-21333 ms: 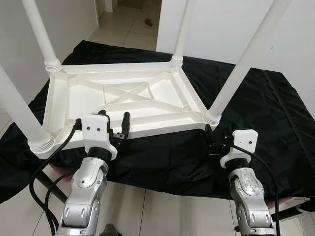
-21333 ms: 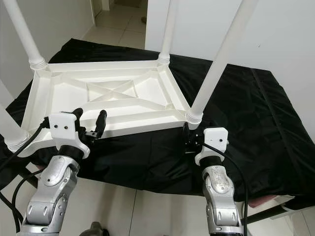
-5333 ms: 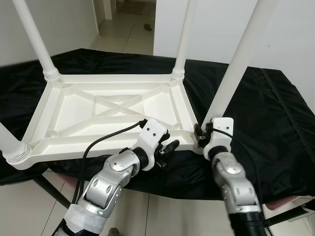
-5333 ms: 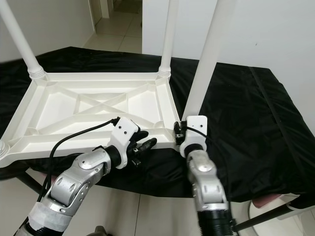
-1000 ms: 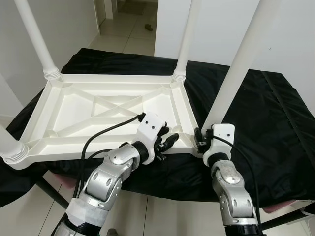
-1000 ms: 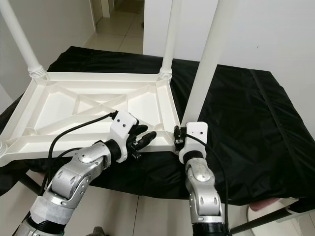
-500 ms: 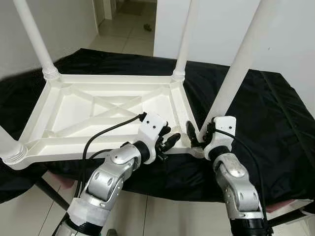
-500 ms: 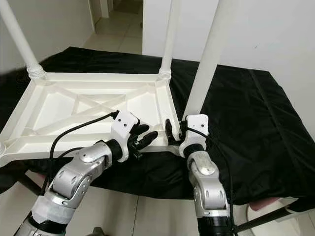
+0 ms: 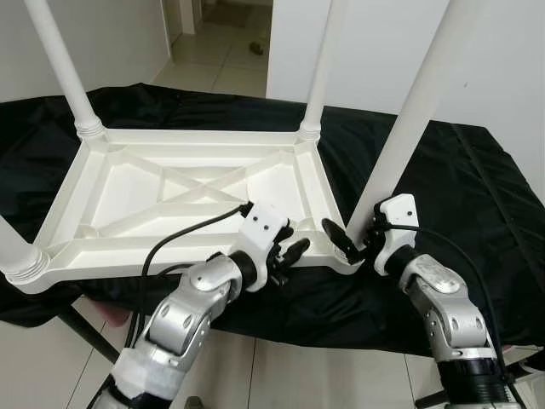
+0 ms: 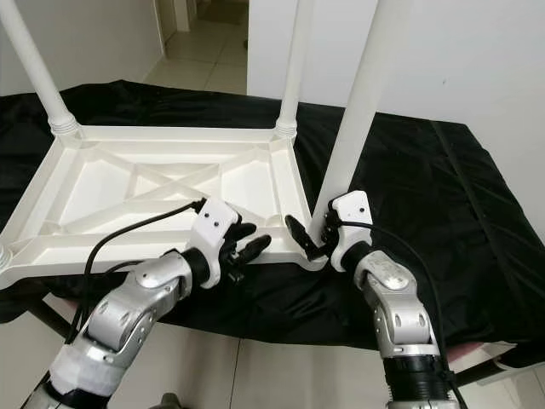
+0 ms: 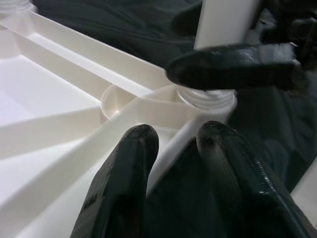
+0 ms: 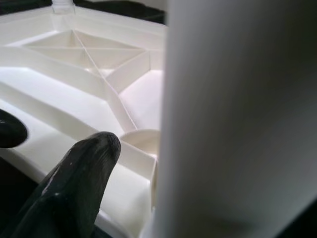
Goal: Building children table
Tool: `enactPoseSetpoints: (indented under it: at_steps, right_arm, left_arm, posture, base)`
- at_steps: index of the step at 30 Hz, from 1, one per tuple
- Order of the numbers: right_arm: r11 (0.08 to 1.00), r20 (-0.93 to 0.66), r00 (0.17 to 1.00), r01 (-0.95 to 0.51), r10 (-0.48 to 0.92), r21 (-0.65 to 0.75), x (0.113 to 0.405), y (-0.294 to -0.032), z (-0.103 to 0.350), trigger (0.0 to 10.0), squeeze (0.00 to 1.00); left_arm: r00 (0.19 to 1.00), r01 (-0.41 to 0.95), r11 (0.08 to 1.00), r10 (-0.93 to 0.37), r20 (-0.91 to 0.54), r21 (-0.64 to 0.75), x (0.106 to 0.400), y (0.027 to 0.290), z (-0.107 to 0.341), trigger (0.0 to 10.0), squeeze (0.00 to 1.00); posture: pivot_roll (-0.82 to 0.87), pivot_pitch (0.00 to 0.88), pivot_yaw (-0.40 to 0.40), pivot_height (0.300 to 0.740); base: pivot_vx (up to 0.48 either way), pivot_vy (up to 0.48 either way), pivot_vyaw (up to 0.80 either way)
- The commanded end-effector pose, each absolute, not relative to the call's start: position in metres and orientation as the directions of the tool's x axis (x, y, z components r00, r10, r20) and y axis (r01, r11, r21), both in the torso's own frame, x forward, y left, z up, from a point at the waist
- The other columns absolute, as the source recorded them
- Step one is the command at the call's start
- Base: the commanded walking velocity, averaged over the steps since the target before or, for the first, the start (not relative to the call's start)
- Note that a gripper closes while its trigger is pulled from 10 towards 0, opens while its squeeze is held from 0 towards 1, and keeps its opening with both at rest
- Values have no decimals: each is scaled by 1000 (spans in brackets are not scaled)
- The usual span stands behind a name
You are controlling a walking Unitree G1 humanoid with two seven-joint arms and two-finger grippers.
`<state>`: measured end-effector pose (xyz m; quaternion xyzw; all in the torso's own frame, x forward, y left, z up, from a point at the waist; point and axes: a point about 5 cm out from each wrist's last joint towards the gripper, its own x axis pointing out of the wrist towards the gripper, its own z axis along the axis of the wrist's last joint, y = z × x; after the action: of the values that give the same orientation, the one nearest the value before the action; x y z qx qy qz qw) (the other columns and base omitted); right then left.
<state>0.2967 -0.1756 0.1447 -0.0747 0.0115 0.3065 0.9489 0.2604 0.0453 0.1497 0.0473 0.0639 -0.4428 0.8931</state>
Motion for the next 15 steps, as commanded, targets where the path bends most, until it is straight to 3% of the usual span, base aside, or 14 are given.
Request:
enactPoseSetpoints:
  at_steps: [1, 4, 5, 6, 7, 8, 9, 15]
  right_arm:
    - [761, -100, 775, -631, 624, -150, 301, -174, 138, 10000, 0]
    - [739, -117, 753, -658, 647, -146, 305, -175, 133, 10000, 0]
    - [739, -124, 752, -659, 647, -144, 308, -177, 132, 5137, 0]
    - [739, -124, 752, -659, 647, -144, 308, -177, 132, 5137, 0]
    - [731, -121, 746, -666, 655, -146, 310, -178, 132, 863, 0]
    - [731, -121, 746, -666, 655, -146, 310, -178, 132, 863, 0]
    - [728, -116, 742, -671, 661, -140, 312, -179, 132, 0, 0]
    - [722, -107, 734, -679, 671, -136, 315, -180, 132, 0, 0]
  left_arm:
    - [501, 863, 504, -850, -160, 24, 254, 41, 149, 10000, 0]
    - [505, 861, 508, -847, -167, 28, 255, 42, 148, 10000, 0]
    - [509, 858, 512, -844, -170, 29, 256, 42, 148, 10000, 0]
    - [509, 858, 512, -844, -170, 29, 256, 42, 148, 10000, 0]
    - [512, 857, 515, -842, -173, 31, 256, 42, 148, 10000, 0]
    - [512, 857, 515, -842, -173, 31, 256, 42, 148, 10000, 0]
    - [513, 856, 516, -841, -174, 31, 257, 42, 148, 10000, 0]
    - [512, 856, 515, -841, -175, 31, 256, 42, 147, 10000, 0]
  posture:
    - [15, 0, -30, 740]
    - [15, 0, -26, 740]
    - [15, 0, -25, 740]
    - [15, 0, -25, 740]
    - [15, 0, -22, 740]
    - [15, 0, -22, 740]
    - [15, 0, -21, 740]
    - [16, 0, -22, 740]
  base:
    - [0, 0, 0]
    - [0, 0, 0]
    - [0, 0, 0]
    - [0, 0, 0]
    - [0, 0, 0]
    - [0, 0, 0]
    - [0, 0, 0]
    - [0, 0, 0]
